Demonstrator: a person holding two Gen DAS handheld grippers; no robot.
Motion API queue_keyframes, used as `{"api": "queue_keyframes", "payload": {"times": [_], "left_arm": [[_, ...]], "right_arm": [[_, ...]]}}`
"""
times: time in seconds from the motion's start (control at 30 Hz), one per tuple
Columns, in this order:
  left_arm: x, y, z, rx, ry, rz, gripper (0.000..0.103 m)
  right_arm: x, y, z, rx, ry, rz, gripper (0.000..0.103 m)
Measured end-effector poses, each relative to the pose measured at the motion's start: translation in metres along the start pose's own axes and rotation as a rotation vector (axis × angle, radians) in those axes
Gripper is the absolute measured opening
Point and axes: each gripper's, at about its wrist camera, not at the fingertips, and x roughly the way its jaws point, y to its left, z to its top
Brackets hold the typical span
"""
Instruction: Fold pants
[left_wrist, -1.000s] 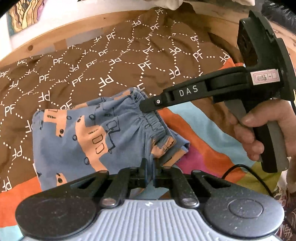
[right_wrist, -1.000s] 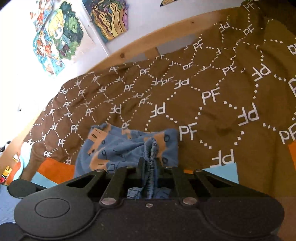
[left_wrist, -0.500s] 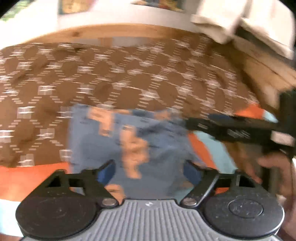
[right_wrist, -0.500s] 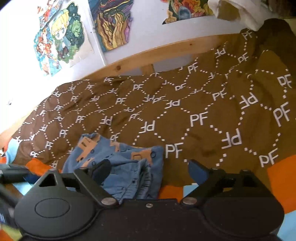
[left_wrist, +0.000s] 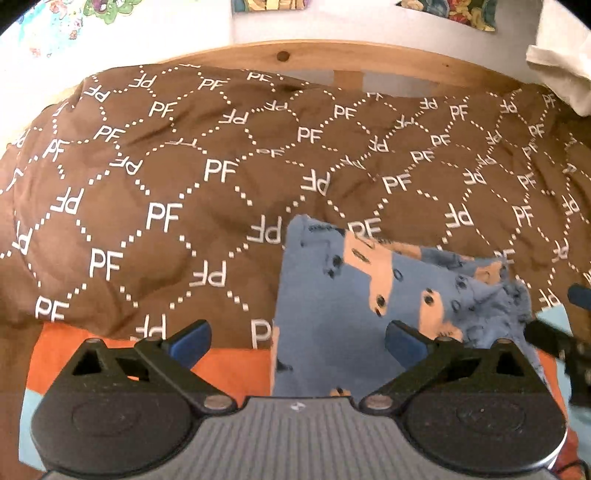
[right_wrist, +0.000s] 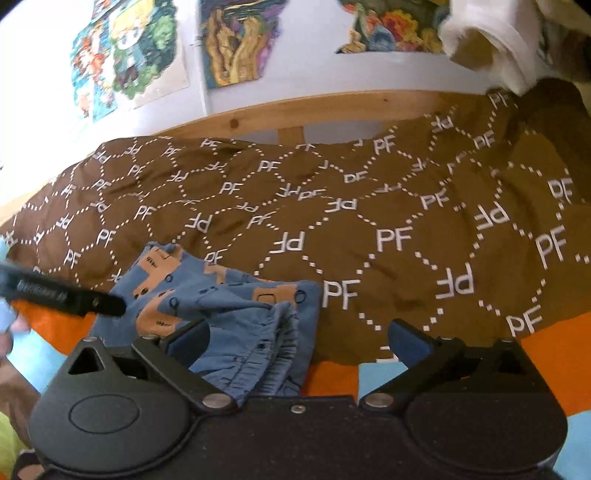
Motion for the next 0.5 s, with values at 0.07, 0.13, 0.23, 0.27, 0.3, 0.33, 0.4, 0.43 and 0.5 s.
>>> {"api": "queue_keyframes", "payload": {"times": [0.07,0.13,0.23,0.27,0.3,0.33,0.4,0.43,0.5], "left_arm": [[0.006,0.004,0.006,-0.006,-0.007,0.010,0.103],[0.013,0.005,0.010,-0.008,-0.011,0.027,0.103],[0.031,0.005,0.015,0.007,-0.003,0.047,0.103],[0.039,0.005,0.016,0.020,0.016,0.057,0.103],[0.047,0.005,0.016,0.030,0.032,0.070,0.103],[0.054,0.005,0.017,0.032,0.046,0.073,0.103],[0.063,0.010,0.019,-0.007,0.063,0.049,0.103],[0.064,0.013,0.021,-0.034,0.065,0.044,0.103],[0.064,0.018,0.027,-0.077,0.081,0.035,0.103]], "right_arm": [[0.000,0.008,-0.001,-0.042,-0.007,-0.007,0.102],[0.002,0.014,-0.002,-0.076,-0.010,-0.020,0.102],[0.007,0.022,-0.004,-0.135,0.032,-0.035,0.102],[0.010,0.024,-0.006,-0.171,0.062,-0.045,0.102],[0.013,0.027,-0.008,-0.223,0.091,-0.060,0.102],[0.014,0.028,-0.011,-0.274,0.112,-0.062,0.102],[0.015,0.027,-0.014,-0.349,0.149,-0.044,0.102],[0.015,0.024,-0.012,-0.348,0.158,-0.036,0.102],[0.012,0.018,-0.008,-0.330,0.167,-0.014,0.102]]}}
